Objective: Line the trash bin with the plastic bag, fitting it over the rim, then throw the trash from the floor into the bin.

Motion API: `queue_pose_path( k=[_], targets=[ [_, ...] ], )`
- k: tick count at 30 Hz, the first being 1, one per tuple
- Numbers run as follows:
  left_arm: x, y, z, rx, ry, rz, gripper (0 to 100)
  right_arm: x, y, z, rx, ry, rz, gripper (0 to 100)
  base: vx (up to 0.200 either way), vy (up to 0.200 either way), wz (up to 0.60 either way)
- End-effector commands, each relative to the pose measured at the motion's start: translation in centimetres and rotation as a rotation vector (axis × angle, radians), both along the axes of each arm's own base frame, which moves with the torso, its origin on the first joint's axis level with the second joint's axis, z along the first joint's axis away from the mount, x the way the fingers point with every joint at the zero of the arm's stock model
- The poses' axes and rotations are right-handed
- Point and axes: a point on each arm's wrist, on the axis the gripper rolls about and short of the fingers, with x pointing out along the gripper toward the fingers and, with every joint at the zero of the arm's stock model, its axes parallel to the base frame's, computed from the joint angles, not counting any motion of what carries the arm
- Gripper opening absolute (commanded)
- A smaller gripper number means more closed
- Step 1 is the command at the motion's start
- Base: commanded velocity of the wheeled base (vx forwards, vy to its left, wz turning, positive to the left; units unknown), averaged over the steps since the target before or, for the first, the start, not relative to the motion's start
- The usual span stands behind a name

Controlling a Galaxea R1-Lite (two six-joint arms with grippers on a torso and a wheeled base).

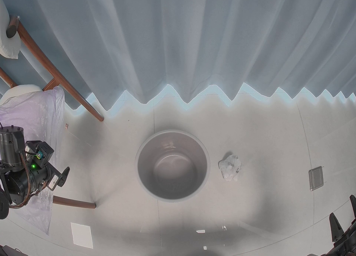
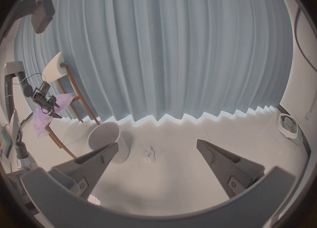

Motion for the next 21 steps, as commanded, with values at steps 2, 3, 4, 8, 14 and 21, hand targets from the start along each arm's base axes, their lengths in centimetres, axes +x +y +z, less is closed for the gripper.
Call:
queue_pose_path(
  k=[2, 3, 4, 8, 14, 21],
  targets=[
    [0.5, -0.1, -0.5, 0.007, 0.021, -0.001, 100, 0.0, 0.0, -0.5, 0.000, -0.001, 0.000, 100, 0.000, 0.000, 0.00],
    [0.6, 0.0, -0.4, 0.009, 0.020, 0.001, 100, 0.0, 0.0, -0.5, 0.000, -0.001, 0.000, 100, 0.000, 0.000, 0.00],
    [0.6, 0.0, -0.5, 0.009, 0.021, 0.003, 100, 0.0, 0.0, -0.5, 0.000, -0.001, 0.000, 100, 0.000, 0.000, 0.00],
    [0.9, 0.0, -0.7, 0.037, 0.031, 0.017, 100, 0.0, 0.0, -0.5, 0.002, -0.001, 0.000, 100, 0.000, 0.000, 0.00],
    [1.9, 0.2, -0.4, 0.038, 0.012, 0.039, 100, 0.0, 0.0, -0.5, 0.000, -0.001, 0.000, 100, 0.000, 0.000, 0.00],
    [1.8, 0.3, -0.3, 0.038, 0.003, 0.041, 0, 0.0, 0.0, -0.5, 0.002, -0.002, 0.000, 100, 0.000, 0.000, 0.00]
  ],
)
